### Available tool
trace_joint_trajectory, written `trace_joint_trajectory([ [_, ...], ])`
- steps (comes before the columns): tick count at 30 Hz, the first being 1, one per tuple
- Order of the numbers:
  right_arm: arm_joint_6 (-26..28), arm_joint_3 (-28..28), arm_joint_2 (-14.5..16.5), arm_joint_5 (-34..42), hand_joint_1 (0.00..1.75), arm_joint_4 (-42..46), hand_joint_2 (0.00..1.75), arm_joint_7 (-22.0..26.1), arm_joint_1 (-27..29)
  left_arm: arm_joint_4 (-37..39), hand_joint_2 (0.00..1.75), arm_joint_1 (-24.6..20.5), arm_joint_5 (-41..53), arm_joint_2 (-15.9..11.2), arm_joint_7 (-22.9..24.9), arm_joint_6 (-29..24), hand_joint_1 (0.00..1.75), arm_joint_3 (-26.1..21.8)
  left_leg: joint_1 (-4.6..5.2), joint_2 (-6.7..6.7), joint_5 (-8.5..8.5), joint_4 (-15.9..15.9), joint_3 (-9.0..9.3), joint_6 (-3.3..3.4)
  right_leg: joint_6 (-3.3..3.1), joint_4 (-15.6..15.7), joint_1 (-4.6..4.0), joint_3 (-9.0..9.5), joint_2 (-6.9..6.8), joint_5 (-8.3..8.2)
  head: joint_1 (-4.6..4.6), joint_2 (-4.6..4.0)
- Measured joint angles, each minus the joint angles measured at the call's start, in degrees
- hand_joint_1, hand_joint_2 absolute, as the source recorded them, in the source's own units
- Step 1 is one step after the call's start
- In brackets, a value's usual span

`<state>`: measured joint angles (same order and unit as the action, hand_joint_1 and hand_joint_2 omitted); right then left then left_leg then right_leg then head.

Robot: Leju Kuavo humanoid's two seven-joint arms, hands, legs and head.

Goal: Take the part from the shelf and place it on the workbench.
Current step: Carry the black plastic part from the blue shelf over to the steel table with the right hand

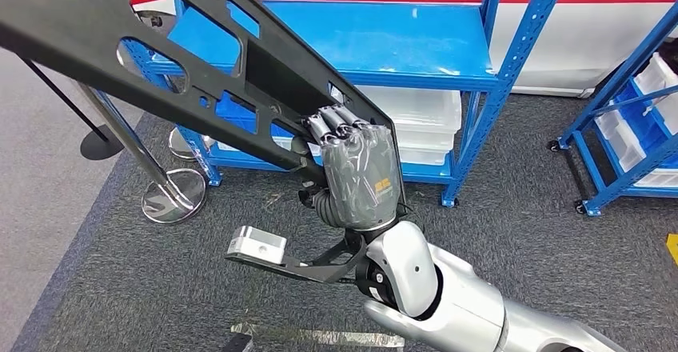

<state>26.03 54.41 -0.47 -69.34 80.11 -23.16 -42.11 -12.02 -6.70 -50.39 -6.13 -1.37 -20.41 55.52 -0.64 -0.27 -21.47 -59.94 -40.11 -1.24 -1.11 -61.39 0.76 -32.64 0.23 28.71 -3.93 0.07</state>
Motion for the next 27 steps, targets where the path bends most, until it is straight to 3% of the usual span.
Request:
trace_joint_trajectory([
  [2, -0.1, 0.0, 0.0, 0.1, 1.75, 0.0, 1.75, 0.0, 0.0, 0.0, 1.75, 0.1, 0.3, 0.0, 0.4, 0.0, 0.0, 0.0, -0.12, 0.05, -4.52, -4.1, -1.45, -0.52, -0.78, 0.2, 0.14, -1.22, -0.14, -1.3, -0.19, 0.0],
  [4, -0.2, 0.0, 0.0, 0.2, 1.75, 0.0, 1.75, 0.1, 0.0, 0.0, 1.75, 0.0, 0.6, 0.0, 0.9, 0.1, 0.0, 0.1, -0.15, 0.06, -9.76, -11.1, -2.99, -0.87, -1.12, 0.2, -0.01, -2.85, -0.16, -2.61, -0.37, 0.0],
  [5, -0.2, 0.0, 0.0, 0.2, 1.75, 0.0, 1.75, 0.1, 0.0, 0.0, 1.75, 0.0, 0.7, 0.0, 1.1, 0.1, 0.0, 0.2, -0.15, 0.06, -10.82, -13.8, -3.15, -0.9, -1.18, 0.2, -0.13, -3.68, -0.16, -3.22, -0.37, 0.0],
  [6, -0.2, 0.0, 0.0, 0.3, 1.75, 0.0, 1.75, 0.1, 0.1, 0.0, 1.75, 0.0, 0.7, -0.1, 1.4, 0.1, 0.0, 0.3, -0.11, 0.07, -10.72, -14.9, -2.53, -0.8, -1.2, 0.2, -0.27, -4.48, -0.17, -3.82, -0.39, 0.0],
  [7, -0.2, 0.0, 0.0, 0.3, 1.75, 0.0, 1.75, 0.2, 0.1, 0.0, 1.75, 0.0, 0.7, -0.3, 1.6, 0.0, 0.0, 0.3, -0.02, 0.09, -9.67, -14.1, -0.92, -0.53, -1.21, 0.2, -0.42, -5.23, -0.17, -4.4, -0.39, 0.0],
  [8, -0.2, 0.0, 0.0, 0.4, 1.75, 0.0, 1.75, 0.2, 0.1, 0.0, 1.75, 0.0, 0.7, -0.6, 1.8, -0.1, 0.0, 0.3, 0.17, 0.13, -8.39, -11.4, 1.68, -0.06, -1.21, 0.2, -0.57, -5.89, -0.15, -4.98, -0.39, 0.0],
  [10, -0.2, 0.0, 0.1, 0.5, 1.75, 0.0, 1.75, 0.2, 0.0, 0.0, 1.75, -0.3, 0.6, -1.5, 2.2, -0.4, 0.0, 0.4, 0.66, 0.16, -7.96, -3.3, 7.67, 1.2, -1.1, 0.2, -0.72, -6.8, -0.14, -6.06, -0.33, 0.0],
  [12, -0.2, 0.0, 0.1, 0.6, 1.75, 0.0, 1.75, 0.2, 0.0, 0.0, 1.75, -0.5, 0.5, -2.6, 2.5, -0.5, 0.0, 0.4, 1.2, 0.18, -8.68, 1.6, 10.53, 2.07, -0.57, 0.7, -0.51, -7.0, -0.26, -7.1, -0.39, 0.0],
  [15, -0.2, 0.0, 0.1, 0.6, 1.75, -0.1, 1.75, 0.2, 0.1, 0.0, 1.75, -0.6, 0.4, -3.8, 2.9, -0.5, 0.0, 0.4, 1.31, 0.04, -6.6, 3.9, 10.63, 2.56, 0.53, 1.7, -0.53, -6.89, -0.25, -8.23, -0.61, 0.0],
  [16, -0.2, 0.0, 0.0, 0.6, 1.75, -0.1, 1.75, 0.2, 0.1, 0.0, 1.75, -0.5, 0.4, -4.0, 3.0, -0.5, 0.0, 0.4, 1.11, -0.09, -5.51, 4.7, 10.54, 2.7, 0.83, 1.1, -0.64, -7.21, -0.15, -7.09, -0.52, 0.0],
  [17, -0.2, 0.0, 0.0, 0.7, 1.75, -0.1, 1.75, 0.2, 0.2, 0.0, 1.75, -0.5, 0.4, -4.1, 3.0, -0.4, 0.0, 0.4, 0.89, -0.23, -4.45, 5.4, 10.23, 2.75, 1.09, -0.7, -0.73, -7.84, -0.07, -4.88, -0.45, 0.0],
  [19, -0.2, 0.0, 0.0, 0.7, 1.75, -0.2, 1.75, 0.2, 0.2, 0.0, 1.75, -0.5, 0.4, -4.3, 3.0, -0.4, 0.0, 0.4, 0.72, -0.32, -2.99, 5.4, 8.67, 2.9, 1.43, -7.1, -0.52, -9.49, -0.02, 0.86, -0.27, 0.0],
  [20, -0.2, 0.1, 0.0, 0.7, 1.75, -0.2, 1.75, 0.2, 0.3, 0.0, 1.75, -0.6, 0.4, -4.4, 3.0, -0.4, 0.0, 0.4, 0.65, -0.33, -2.45, 5.0, 7.59, 2.78, 1.57, -10.3, -0.42, -9.95, -0.04, 2.45, -0.24, 0.0],
  [21, -0.2, 0.1, 0.0, 0.7, 1.75, -0.2, 1.75, 0.2, 0.3, 0.0, 1.75, -0.5, 0.4, -4.4, 3.0, -0.4, 0.0, 0.4, 0.54, -0.35, -1.97, 4.6, 6.45, 2.59, 1.72, -12.1, -0.28, -9.67, -0.06, 2.64, -0.2, 0.0],
  [22, -0.2, 0.1, -0.1, 0.7, 1.75, -0.2, 1.75, 0.2, 0.4, 0.0, 1.75, -0.5, 0.4, -4.4, 3.0, -0.4, 0.0, 0.4, 0.4, -0.36, -1.57, 4.0, 5.28, 2.38, 1.89, -12.1, -0.11, -8.52, -0.09, 1.72, -0.2, 0.0],
  [24, -0.1, 0.1, -0.1, 0.7, 1.75, -0.2, 1.75, 0.2, 0.3, 0.0, 1.75, -0.5, 0.4, -4.5, 3.0, -0.4, 0.0, 0.4, 0.06, -0.38, -0.98, 2.5, 3.03, 1.81, 2.26, -7.1, 0.18, -4.01, -0.15, -0.1, -0.2, 0.0],
  [26, -0.1, 0.1, 0.0, 0.8, 1.75, -0.2, 1.75, 0.2, 0.3, 0.0, 1.75, -0.5, 0.2, -4.7, 3.0, -0.6, 0.0, 0.4, 0.02, -0.37, -0.54, 1.2, 1.44, 1.11, 1.89, -1.8, 0.04, -0.54, -0.04, 0.31, -0.25, 0.0],
  [27, -0.1, 0.1, 0.0, 0.8, 1.75, -0.2, 1.75, 0.2, 0.4, 0.0, 1.75, -0.5, 0.1, -4.8, 3.0, -0.7, 0.0, 0.4, 0.05, -0.33, -0.21, 0.8, 1.04, 0.76, 1.47, -0.7, -0.13, -0.08, 0.06, 0.89, -0.22, 0.0],
])
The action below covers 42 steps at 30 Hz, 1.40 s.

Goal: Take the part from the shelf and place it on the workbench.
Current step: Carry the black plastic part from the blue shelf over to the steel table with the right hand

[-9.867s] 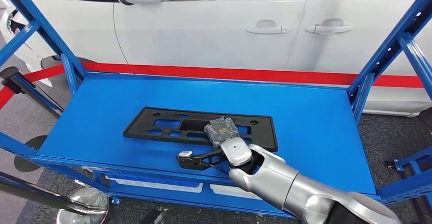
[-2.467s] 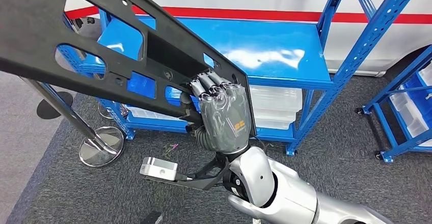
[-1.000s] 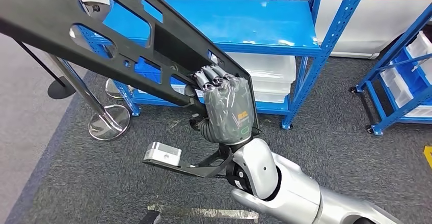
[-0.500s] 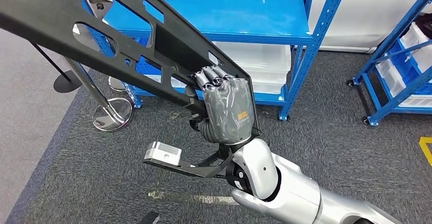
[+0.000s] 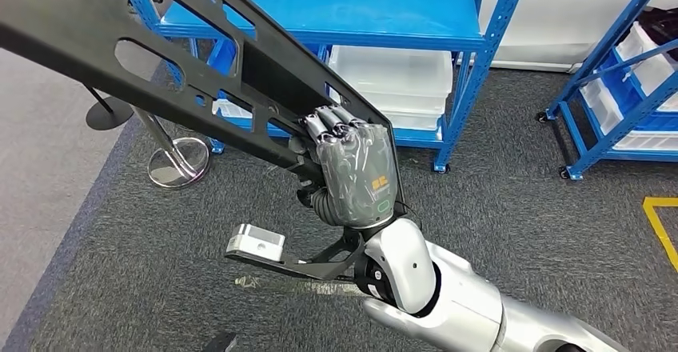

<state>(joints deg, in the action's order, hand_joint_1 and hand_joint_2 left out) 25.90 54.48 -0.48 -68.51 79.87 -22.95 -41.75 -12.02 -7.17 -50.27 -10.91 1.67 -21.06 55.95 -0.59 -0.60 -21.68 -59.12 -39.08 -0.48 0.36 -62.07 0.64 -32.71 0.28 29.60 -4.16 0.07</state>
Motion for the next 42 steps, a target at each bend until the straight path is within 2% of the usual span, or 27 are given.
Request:
trace_joint_trajectory([
  [3, 0.0, 0.0, 0.0, 0.2, 1.75, -0.1, 1.75, 0.0, 0.0, 0.0, 1.75, 0.1, -0.5, -0.3, 0.0, 0.0, 0.0, 0.0, -0.09, 0.13, 0.55, -0.2, -0.51, -0.8, -1.51, 0.2, -0.01, -0.77, -0.07, -0.97, 0.14, 0.0],
  [4, 0.0, 0.0, 0.0, 0.2, 1.75, -0.1, 1.75, 0.0, 0.0, 0.0, 1.75, 0.2, -0.7, -0.3, 0.0, 0.0, 0.0, 0.0, -0.14, 0.15, -0.71, -1.2, -0.97, -1.04, -1.96, 0.3, 0.09, -1.17, -0.16, -1.51, 0.08, 0.0],
  [5, 0.0, 0.0, 0.0, 0.3, 1.75, -0.1, 1.75, 0.0, 0.0, 0.0, 1.75, 0.2, -0.8, -0.4, 0.0, 0.1, 0.0, 0.0, -0.2, 0.17, -2.95, -3.2, -1.7, -1.29, -2.32, 0.5, 0.18, -1.71, -0.24, -2.13, -0.03, 0.0],
  [7, 0.0, 0.0, 0.0, 0.5, 1.75, -0.1, 1.75, 0.1, 0.0, 0.0, 1.75, 0.2, -0.9, -0.4, -0.1, 0.2, 0.0, 0.0, -0.22, 0.19, -8.38, -9.9, -3.48, -1.68, -2.7, 0.5, 0.04, -3.0, -0.22, -3.21, -0.2, 0.0],
  [8, -0.1, 0.0, 0.0, 0.6, 1.75, -0.1, 1.75, 0.1, 0.0, 0.0, 1.75, 0.2, -0.9, -0.4, -0.3, 0.2, 0.0, 0.0, -0.22, 0.19, -9.9, -13.1, -4.09, -1.73, -2.74, 0.6, -0.08, -3.73, -0.21, -3.7, -0.2, 0.0],
  [9, -0.1, 0.1, 0.0, 0.8, 1.75, -0.1, 1.75, 0.2, 0.1, 0.0, 1.75, 0.2, -0.9, -0.4, -0.7, 0.3, 0.0, 0.0, -0.19, 0.19, -10.07, -15.1, -4.1, -1.63, -2.78, 0.6, -0.23, -4.47, -0.19, -4.18, -0.21, 0.0],
  [10, -0.1, 0.1, 0.0, 0.9, 1.75, -0.1, 1.75, 0.2, 0.1, 0.0, 1.75, 0.2, -0.9, -0.3, -1.1, 0.3, 0.0, 0.0, -0.12, 0.21, -9.18, -15.6, -3.32, -1.37, -2.78, 0.6, -0.4, -5.15, -0.2, -4.7, -0.21, 0.0],
  [11, -0.1, 0.1, 0.0, 1.0, 1.75, -0.2, 1.75, 0.2, 0.1, 0.0, 1.75, 0.2, -0.9, -0.3, -1.6, 0.3, 0.0, 0.0, 0.06, 0.24, -7.73, -14.0, -1.49, -0.89, -2.79, 0.6, -0.61, -5.77, -0.18, -5.22, -0.2, 0.0],
  [12, -0.1, 0.1, 0.0, 1.2, 1.75, -0.1, 1.75, 0.2, 0.0, 0.0, 1.75, 0.2, -0.9, -0.4, -2.0, 0.3, 0.0, 0.0, 0.35, 0.28, -6.61, -10.9, 1.19, -0.17, -2.81, 0.6, -0.71, -6.24, -0.19, -5.71, -0.21, 0.0],
  [14, 0.0, 0.1, 0.0, 1.4, 1.75, -0.1, 1.75, 0.2, 0.0, 0.0, 1.75, 0.1, -0.9, -0.5, -2.4, 0.2, 0.0, 0.0, 0.92, 0.23, -6.85, -3.3, 6.74, 1.18, -2.57, 0.8, -0.86, -6.71, -0.25, -6.54, -0.17, 0.0],
  [15, 0.0, 0.1, 0.0, 1.4, 1.75, -0.1, 1.75, 0.2, 0.0, 0.0, 1.75, 0.0, -0.9, -0.6, -2.5, 0.1, 0.0, 0.0, 1.19, 0.21, -7.49, -0.7, 8.28, 1.61, -2.31, 0.9, -0.73, -6.72, -0.33, -6.93, -0.17, 0.0],
  [16, 0.0, 0.1, 0.0, 1.5, 1.75, -0.1, 1.75, 0.2, -0.1, 0.0, 1.75, 0.0, -0.9, -0.6, -2.5, 0.1, 0.0, 0.0, 1.37, 0.17, -7.86, 0.8, 8.91, 1.85, -1.94, 1.3, -0.64, -6.67, -0.4, -7.36, -0.21, 0.0],
  [18, 0.0, 0.1, 0.0, 1.8, 1.75, -0.1, 1.75, 0.2, -0.1, 0.0, 1.75, 0.1, -0.8, -0.6, -2.6, 0.1, 0.0, 0.0, 1.33, 0.12, -6.82, 2.4, 9.2, 2.07, -1.21, 1.9, -0.53, -6.47, -0.41, -8.03, -0.26, 0.0],
  [20, 0.0, 0.1, 0.0, 2.6, 1.75, -0.1, 1.75, 0.2, -0.1, 0.0, 1.75, 0.2, -0.7, -0.5, -2.6, 0.1, 0.0, 0.0, 0.91, 0.09, -5.37, 4.0, 9.66, 2.22, -0.54, 0.3, -0.63, -7.22, -0.28, -6.39, -0.09, 0.0],
  [23, 0.3, 0.1, 0.0, 3.9, 1.75, -0.1, 1.75, 0.6, 0.1, 0.0, 1.75, 0.2, -0.7, -0.2, -2.5, 0.3, 0.0, 0.0, 0.66, 0.39, -4.31, 4.1, 8.7, 2.28, 0.26, -9.5, -0.34, -10.84, -0.23, -0.56, 0.07, 0.0],
  [24, 0.4, 0.1, -0.1, 4.2, 1.75, -0.1, 1.75, 0.8, 0.2, 0.0, 1.75, 0.3, -0.7, -0.1, -2.5, 0.3, 0.0, 0.0, 0.58, 0.65, -4.19, 3.7, 8.2, 2.17, 0.51, -11.8, -0.19, -11.44, -0.24, 0.25, 0.08, 0.0],
  [25, 0.5, 0.1, -0.1, 4.4, 1.75, -0.1, 1.75, 0.9, 0.4, 0.0, 1.75, 0.4, -0.7, 0.0, -2.4, 0.4, 0.0, 0.0, 0.47, 0.98, -4.15, 3.3, 7.72, 2.09, 0.73, -12.0, -0.02, -11.07, -0.24, 0.03, 0.07, 0.0],
  [26, 0.6, 0.1, -0.1, 4.5, 1.75, -0.1, 1.75, 1.0, 0.4, 0.0, 1.75, 0.4, -0.7, 0.1, -2.4, 0.4, 0.0, 0.0, 0.32, 1.39, -4.2, 2.7, 7.26, 1.92, 0.94, -10.0, 0.19, -9.56, -0.14, -1.08, 0.08, 0.0],
  [28, 0.6, 0.1, -0.1, 4.6, 1.75, -0.1, 1.75, 1.0, 0.3, 0.0, 1.75, 0.4, -0.7, 0.3, -2.4, 0.5, 0.0, 0.0, 0.06, 2.22, -4.55, 1.3, 6.24, 1.32, 1.21, -3.4, 0.54, -5.42, 0.98, -3.13, 0.09, 0.0],
  [30, 0.7, 0.1, -0.1, 4.7, 1.75, -0.1, 1.75, 1.0, 0.3, 0.0, 1.75, 0.4, -0.7, 0.4, -2.5, 0.5, 0.0, 0.0, -0.01, 2.96, -4.86, 0.1, 5.16, 0.54, 0.84, 0.1, 0.53, -3.62, 1.85, -3.5, 0.09, 0.0],
  [33, 0.9, 0.1, 0.0, 4.9, 1.75, 0.0, 1.75, 1.0, 0.3, 0.0, 1.75, 0.5, -0.7, 0.5, -2.6, 0.5, 0.0, 0.0, -0.14, 3.54, -4.77, -0.3, 4.41, -0.3, -0.32, 0.2, 0.38, -3.89, 0.98, -3.57, 0.11, 0.0],
  [35, 0.9, 0.1, 0.0, 4.9, 1.75, 0.0, 1.75, 1.0, 0.2, 0.0, 1.75, 0.5, -0.7, 0.6, -2.8, 0.5, 0.0, 0.0, -0.16, 2.73, -6.12, -2.4, 3.33, -0.79, -0.93, 0.6, 0.64, -3.76, 0.17, -3.81, -0.18, 0.0],
  [38, 1.0, 0.1, 0.0, 4.9, 1.75, 0.1, 1.75, 1.0, 0.1, 0.0, 1.75, 0.4, -0.7, 0.7, -3.1, 0.5, 0.0, 0.0, -0.38, 1.47, -10.44, -11.4, -1.01, -1.51, -1.3, 0.8, 0.64, -3.73, -1.16, -3.91, -0.5, 0.0],
  [39, 1.0, 0.1, 0.0, 4.9, 1.75, 0.0, 1.75, 1.0, 0.1, 0.0, 1.75, 0.4, -0.7, 0.7, -3.1, 0.5, 0.0, 0.0, -0.45, 1.35, -11.06, -13.7, -2.16, -1.62, -1.31, 0.8, 0.59, -3.76, -1.64, -3.91, -0.49, 0.0],
  [40, 1.0, 0.1, 0.0, 4.9, 1.75, 0.0, 1.75, 1.0, 0.1, 0.0, 1.75, 0.5, -0.7, 0.8, -3.1, 0.5, 0.0, 0.0, -0.47, 1.2, -10.73, -14.3, -2.47, -1.65, -1.31, 0.8, 0.56, -3.78, -2.13, -3.91, -0.51, 0.0],
  [41, 1.0, 0.1, 0.0, 4.9, 1.75, 0.1, 1.75, 1.0, 0.1, 0.0, 1.75, 0.5, -0.7, 0.8, -3.1, 0.5, 0.0, 0.0, -0.47, 0.98, -9.46, -12.9, -1.72, -1.57, -1.3, 0.8, 0.53, -3.77, -2.6, -3.9, -0.5, 0.0],
  [42, 1.0, 0.1, 0.0, 4.9, 1.75, 0.1, 1.75, 1.0, 0.1, 0.0, 1.75, 0.6, -0.7, 0.8, -3.1, 0.5, 0.0, 0.0, -0.43, 0.49, -7.57, -9.7, -0.02, -1.39, -1.28, 0.8, 0.51, -3.7, -3.05, -3.89, -0.5, 0.0],
])
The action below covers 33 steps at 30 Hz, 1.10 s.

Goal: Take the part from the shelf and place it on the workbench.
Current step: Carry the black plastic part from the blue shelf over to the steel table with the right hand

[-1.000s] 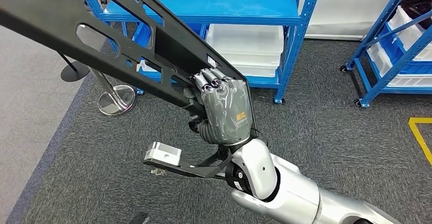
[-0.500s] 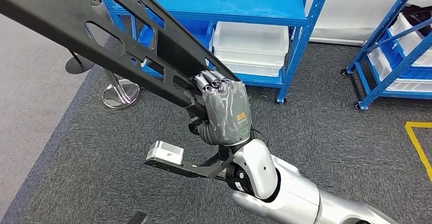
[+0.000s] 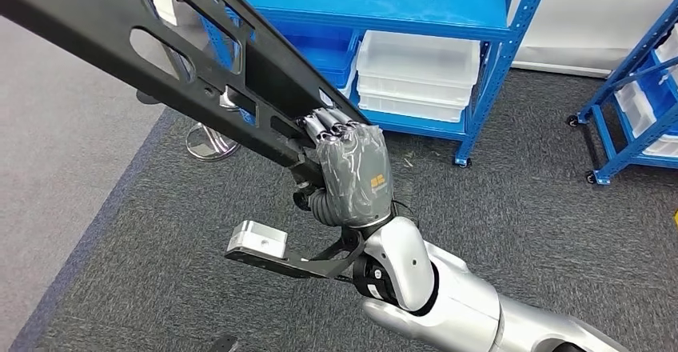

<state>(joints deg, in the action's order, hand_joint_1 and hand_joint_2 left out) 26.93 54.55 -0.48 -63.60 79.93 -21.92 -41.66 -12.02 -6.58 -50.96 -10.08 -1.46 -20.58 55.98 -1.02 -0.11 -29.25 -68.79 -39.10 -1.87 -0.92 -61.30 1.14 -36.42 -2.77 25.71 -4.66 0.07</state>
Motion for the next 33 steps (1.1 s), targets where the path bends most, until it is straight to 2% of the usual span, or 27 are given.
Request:
trace_joint_trajectory([
  [2, 0.0, 0.0, 0.0, 0.0, 1.75, 0.1, 1.75, 0.0, -0.1, 0.0, 1.75, -0.1, 0.0, 0.0, 0.0, 0.0, 0.0, 0.0, 0.47, -1.92, 2.51, 7.1, 3.6, 0.5, 0.22, 0.1, -0.17, 0.18, -0.88, 0.0, 0.03, 0.0],
  [3, 0.0, 0.0, 0.0, 0.0, 1.75, 0.1, 1.75, 0.0, -0.1, 0.0, 1.75, -0.2, 0.0, 0.0, 0.0, 0.0, 0.0, 0.0, 0.75, -2.53, 2.96, 9.1, 4.6, 0.78, 0.46, 0.2, -0.27, 0.26, -1.29, -0.04, 0.04, 0.0],
  [4, 0.0, 0.0, 0.0, 0.0, 1.75, 0.2, 1.75, 0.0, -0.1, 0.0, 1.75, -0.3, 0.0, 0.0, 0.0, 0.0, 0.0, 0.0, 1.01, -2.7, 2.91, 9.9, 4.81, 1.03, 0.78, 0.3, -0.36, 0.35, -1.72, -0.1, 0.04, 0.0],
  [6, 0.0, 0.0, 0.0, 0.0, 1.75, 0.3, 1.75, 0.0, -0.1, 0.0, 1.75, -0.2, 0.0, 0.0, 0.1, 0.1, 0.0, 0.0, 0.96, -1.56, 3.38, 10.4, 4.8, 1.67, 1.53, 0.7, -0.44, 0.6, -2.4, -0.18, 0.05, 0.0],
  [8, 0.1, 0.0, 0.0, 0.1, 1.75, 0.5, 1.75, 0.0, -0.2, 0.0, 1.75, 0.0, 0.0, 0.1, 0.2, 0.2, 0.0, 0.0, 0.66, -0.62, 4.08, 11.3, 5.17, 2.48, 2.11, -0.6, -0.35, 0.21, -1.05, 1.03, 0.27, 0.0],
  [10, 0.1, 0.0, -0.1, 0.2, 1.75, 0.6, 1.75, 0.1, -0.1, 0.0, 1.75, 0.0, 0.0, 0.2, 0.3, 0.3, 0.0, 0.0, 0.55, 0.3, 4.55, 11.7, 5.32, 3.09, 2.28, -6.2, -0.24, -2.17, 1.47, 4.42, 0.5, 0.0],
  [11, 0.1, 0.0, -0.2, 0.2, 1.75, 0.6, 1.75, 0.1, 0.0, 0.0, 1.75, 0.0, 0.0, 0.2, 0.3, 0.4, 0.0, 0.0, 0.58, 0.85, 4.63, 11.7, 5.21, 3.26, 2.27, -10.0, -0.27, -3.82, 2.19, 6.2, 0.52, 0.0],
  [12, 0.1, 0.0, -0.2, 0.2, 1.75, 0.6, 1.75, 0.1, 0.2, 0.0, 1.75, -0.1, 0.1, 0.3, 0.3, 0.4, 0.0, 0.0, 0.62, 1.49, 4.65, 11.6, 5.11, 3.31, 2.27, -12.9, -0.33, -5.17, 2.54, 7.24, 0.52, 0.0],
  [13, 0.2, 0.0, -0.3, 0.2, 1.75, 0.6, 1.75, 0.1, 0.3, 0.0, 1.75, 0.0, 0.1, 0.3, 0.3, 0.4, 0.0, 0.0, 0.66, 2.18, 4.66, 11.5, 5.04, 3.32, 2.25, -14.2, -0.38, -5.71, 2.7, 7.19, 0.51, 0.0],
  [14, 0.2, 0.0, -0.4, 0.2, 1.75, 0.6, 1.75, 0.0, 0.4, 0.0, 1.75, 0.0, 0.1, 0.3, 0.3, 0.4, 0.0, 0.0, 0.68, 2.92, 4.63, 11.3, 4.98, 3.28, 2.19, -13.2, -0.41, -5.21, 2.84, 6.06, 0.52, 0.0],
  [15, 0.3, 0.0, -0.4, 0.2, 1.75, 0.7, 1.75, 0.0, 0.4, 0.0, 1.75, 0.0, 0.1, 0.3, 0.3, 0.4, 0.0, 0.0, 0.68, 3.68, 4.54, 11.0, 4.95, 3.18, 2.08, -10.2, -0.41, -3.74, 3.16, 4.16, 0.52, 0.0],
  [16, 0.3, 0.0, -0.4, 0.2, 1.75, 0.7, 1.75, 0.0, 0.4, 0.0, 1.75, 0.0, 0.1, 0.3, 0.3, 0.4, 0.0, 0.0, 0.65, 4.39, 4.39, 10.7, 4.86, 3.02, 1.91, -6.4, -0.36, -1.9, 3.99, 2.36, 0.54, 0.0],
  [17, 0.3, 0.0, -0.4, 0.2, 1.75, 0.8, 1.75, 0.0, 0.4, 0.0, 1.75, 0.0, 0.1, 0.4, 0.3, 0.5, 0.0, 0.0, 0.73, 5.06, 4.2, 10.2, 4.54, 2.77, 1.78, -2.9, -0.19, -0.19, 5.4, 1.19, 0.51, 0.0],
  [19, 0.4, 0.0, -0.5, 0.1, 1.75, 1.0, 1.75, 0.1, 0.4, 0.0, 1.75, -0.1, 0.1, 0.5, 0.4, 0.5, 0.0, 0.0, 0.58, 6.27, 4.09, 9.6, 3.74, 2.14, 1.57, 0.2, -0.07, 1.27, 7.3, 0.76, 0.44, 0.0],
  [20, 0.5, 0.0, -0.5, 0.1, 1.75, 1.1, 1.75, 0.0, 0.4, 0.0, 1.75, -0.1, 0.1, 0.5, 0.4, 0.5, 0.0, 0.0, 0.45, 6.89, 4.2, 9.5, 3.38, 1.75, 1.44, 0.4, -0.11, 1.37, 7.41, 0.87, 0.42, 0.0],
  [21, 0.6, 0.0, -0.5, 0.1, 1.75, 1.2, 1.75, 0.0, 0.4, 0.0, 1.75, 0.0, 0.1, 0.5, 0.4, 0.5, 0.0, 0.0, 0.24, 7.51, 4.37, 9.7, 3.22, 1.41, 1.2, 0.4, -0.1, 1.35, 6.73, 0.78, 0.41, 0.0],
  [22, 0.6, 0.0, -0.5, 0.1, 1.75, 1.3, 1.75, 0.0, 0.4, 0.0, 1.75, 0.2, 0.1, 0.5, 0.3, 0.4, 0.0, 0.0, 0.22, 7.21, 4.31, 9.6, 3.04, 1.09, 0.9, 0.8, -0.04, 1.55, 6.07, 0.66, 0.39, 0.0],
  [24, 0.8, 0.0, -0.4, 0.1, 1.75, 1.5, 1.75, 0.1, 0.2, 0.0, 1.75, 0.3, 0.1, 0.6, 0.3, 0.5, 0.0, 0.0, 0.34, 4.6, 2.85, 6.9, 1.61, 0.46, 0.4, 1.5, 0.27, 2.09, 4.57, 0.43, -0.01, 0.0],
  [25, 0.8, 0.0, -0.4, 0.1, 1.75, 1.6, 1.75, 0.1, 0.2, 0.0, 1.75, 0.2, 0.1, 0.7, 0.2, 0.5, 0.0, 0.0, 0.31, 2.71, 1.45, 4.0, 0.11, 0.14, 0.25, 1.7, 0.24, 2.29, 3.78, 0.43, -0.2, 0.0],
  [26, 0.9, 0.0, -0.4, 0.1, 1.75, 1.6, 1.75, 0.1, 0.2, 0.0, 1.75, 0.1, 0.1, 0.7, 0.1, 0.5, 0.0, 0.0, 0.19, 1.5, 0.04, 0.5, -1.72, -0.16, 0.16, 1.7, 0.2, 2.37, 3.0, 0.48, -0.39, 0.0],
  [27, 0.9, 0.0, -0.5, 0.1, 1.75, 1.6, 1.75, 0.1, 0.2, 0.0, 1.75, 0.0, 0.1, 0.7, 0.1, 0.5, 0.0, 0.0, 0.03, 0.9, -0.88, -2.5, -3.4, -0.4, 0.11, 1.7, 0.15, 2.4, 2.19, 0.55, -0.39, 0.0],
  [28, 0.9, 0.0, -0.5, 0.1, 1.75, 1.6, 1.75, 0.1, 0.3, 0.0, 1.75, 0.0, 0.1, 0.7, 0.1, 0.5, 0.0, 0.0, -0.09, 0.61, -0.92, -4.1, -4.39, -0.55, 0.09, 1.7, 0.13, 2.43, 1.41, 0.65, -0.4, 0.0],
  [29, 0.9, 0.0, -0.5, 0.1, 1.75, 1.6, 1.75, 0.1, 0.4, 0.0, 1.75, 0.1, 0.2, 0.7, 0.1, 0.5, 0.0, 0.0, -0.16, 0.41, 0.05, -3.6, -4.28, -0.61, 0.12, 1.7, 0.13, 2.49, 0.7, 0.76, -0.41, 0.0],
  [30, 0.9, 0.0, -0.5, 0.1, 1.75, 1.6, 1.75, 0.0, 0.4, 0.0, 1.75, 0.1, 0.2, 0.7, 0.1, 0.5, 0.0, 0.0, -0.18, 0.08, 1.83, -1.0, -3.02, -0.56, 0.18, 1.7, 0.14, 2.62, 0.02, 0.88, -0.41, 0.0],
  [31, 0.9, 0.0, -0.5, 0.1, 1.75, 1.7, 1.75, 0.0, 0.3, 0.0, 1.75, 0.1, 0.2, 0.7, 0.1, 0.5, 0.0, 0.0, -0.11, -0.71, 3.77, 2.9, -1.02, -0.41, 0.31, 1.7, 0.13, 2.8, -0.61, 1.03, -0.42, 0.0],
  [33, 0.8, 0.0, -0.5, 0.0, 1.75, 1.9, 1.75, 0.0, 0.2, 0.0, 1.75, 0.0, 0.3, 0.6, 0.1, 0.5, 0.0, 0.0, 0.5, -2.37, 5.84, 9.3, 2.32, 0.26, 0.73, 1.7, -0.12, 3.13, -1.72, 1.31, -0.38, 0.0],
])
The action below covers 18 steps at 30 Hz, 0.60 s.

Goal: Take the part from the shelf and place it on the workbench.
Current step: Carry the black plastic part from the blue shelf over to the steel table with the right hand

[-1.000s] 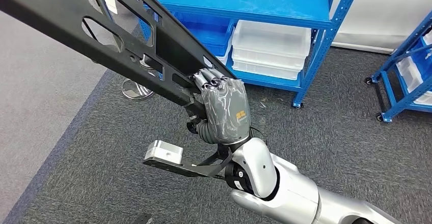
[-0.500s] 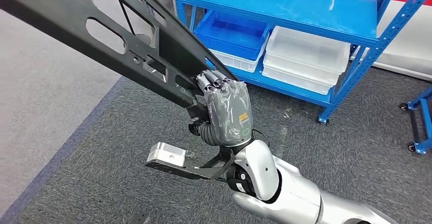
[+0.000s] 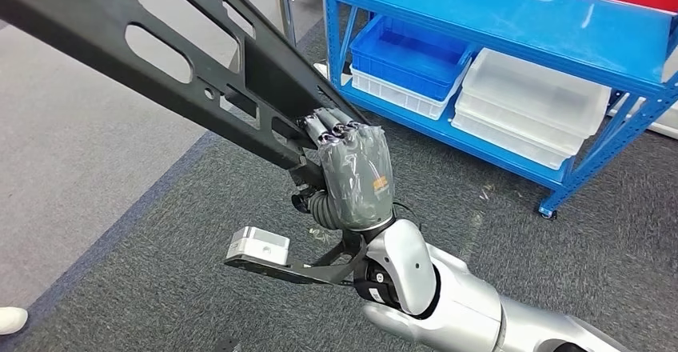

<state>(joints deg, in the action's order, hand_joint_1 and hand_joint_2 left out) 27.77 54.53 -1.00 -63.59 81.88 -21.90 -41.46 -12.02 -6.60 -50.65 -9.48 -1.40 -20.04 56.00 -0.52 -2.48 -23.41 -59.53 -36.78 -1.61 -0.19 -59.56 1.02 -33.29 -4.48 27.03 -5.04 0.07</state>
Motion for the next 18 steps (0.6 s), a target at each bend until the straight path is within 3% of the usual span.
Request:
trace_joint_trajectory([
  [1, 0.0, 0.0, 0.0, 0.0, 1.75, 0.1, 1.75, 0.0, -0.1, 0.0, 1.75, -0.1, 0.1, 0.0, 0.0, 0.0, 0.0, 0.0, 0.3, -0.37, 0.1, 1.3, 0.64, 0.42, 0.28, 0.1, -0.13, 0.15, -0.49, 0.1, 0.02, 0.0],
  [4, 0.0, 0.0, 0.0, -0.1, 1.75, 0.4, 1.75, 0.0, -0.3, 0.0, 1.75, 0.1, 0.3, -0.1, 0.0, 0.0, 0.0, 0.0, 0.42, 1.15, 0.16, 2.0, 0.9, 1.58, 1.31, 0.4, -0.26, 0.73, -1.4, 0.41, 0.08, 0.0],
  [6, 0.0, -0.1, -0.1, -0.1, 1.75, 0.7, 1.75, 0.0, -0.4, 0.0, 1.75, 0.3, 0.3, -0.2, 0.0, 0.0, 0.0, 0.0, 0.13, 2.12, 0.53, 2.7, 1.43, 2.33, 1.72, -1.9, -0.17, -0.11, 0.7, 2.09, 0.3, 0.0],
  [8, 0.0, -0.1, -0.3, -0.1, 1.75, 0.9, 1.75, 0.0, -0.4, 0.0, 1.75, 0.2, 0.4, -0.2, 0.0, 0.0, 0.0, 0.0, 0.05, 3.14, 0.68, 3.0, 1.62, 2.86, 1.65, -8.7, -0.13, -3.42, 3.5, 5.4, 0.57, 0.0],
  [9, 0.0, -0.1, -0.5, -0.1, 1.75, 0.9, 1.75, 0.0, -0.3, 0.0, 1.75, 0.1, 0.4, -0.2, -0.1, 0.0, 0.0, 0.0, 0.11, 3.79, 0.67, 2.9, 1.56, 3.01, 1.59, -12.4, -0.18, -5.37, 4.1, 6.72, 0.63, 0.0],
  [10, 0.0, -0.1, -0.6, -0.1, 1.75, 0.9, 1.75, 0.0, -0.1, 0.0, 1.75, 0.1, 0.5, -0.2, -0.1, 0.0, 0.0, 0.0, 0.15, 4.52, 0.62, 2.8, 1.5, 3.07, 1.57, -14.7, -0.24, -6.77, 4.36, 7.13, 0.63, 0.0],
  [11, -0.1, -0.1, -0.8, -0.1, 1.75, 0.9, 1.75, 0.0, -0.1, 0.0, 1.75, 0.1, 0.5, -0.2, -0.1, 0.0, 0.0, 0.0, 0.18, 5.29, 0.54, 2.5, 1.44, 3.09, 1.56, -15.0, -0.26, -7.22, 4.48, 6.43, 0.64, 0.0],
  [13, -0.1, -0.1, -1.0, -0.1, 1.75, 1.0, 1.75, 0.0, -0.1, 0.0, 1.75, 0.1, 0.5, -0.2, -0.1, 0.1, 0.0, 0.0, 0.14, 6.86, 0.25, 1.9, 1.32, 2.9, 1.47, -9.5, -0.09, -5.01, 5.25, 2.56, 0.65, 0.0],
  [15, -0.1, -0.1, -1.1, -0.2, 1.75, 1.3, 1.75, 0.0, -0.2, 0.0, 1.75, 0.1, 0.6, -0.2, -0.2, 0.1, 0.0, 0.0, 0.16, 8.3, -0.19, 0.9, 0.82, 2.33, 1.34, -3.3, 0.22, -2.22, 7.39, 0.05, 0.6, 0.0],
  [17, -0.1, -0.2, -1.2, -0.3, 1.75, 1.6, 1.75, 0.0, -0.3, 0.0, 1.75, 0.1, 0.7, -0.2, -0.3, 0.1, 0.0, 0.0, 0.07, 9.35, -0.32, 0.3, 0.1, 1.63, 1.04, -1.6, 0.09, -1.49, 8.18, -0.06, 0.57, 0.0],
  [18, -0.1, -0.2, -1.2, -0.3, 1.75, 1.7, 1.75, 0.0, -0.4, 0.0, 1.75, 0.2, 0.7, -0.2, -0.3, 0.1, 0.0, 0.0, -0.01, 9.84, -0.21, 0.3, -0.14, 1.31, 0.74, -1.6, -0.06, -1.46, 7.56, -0.21, 0.57, 0.0],
])
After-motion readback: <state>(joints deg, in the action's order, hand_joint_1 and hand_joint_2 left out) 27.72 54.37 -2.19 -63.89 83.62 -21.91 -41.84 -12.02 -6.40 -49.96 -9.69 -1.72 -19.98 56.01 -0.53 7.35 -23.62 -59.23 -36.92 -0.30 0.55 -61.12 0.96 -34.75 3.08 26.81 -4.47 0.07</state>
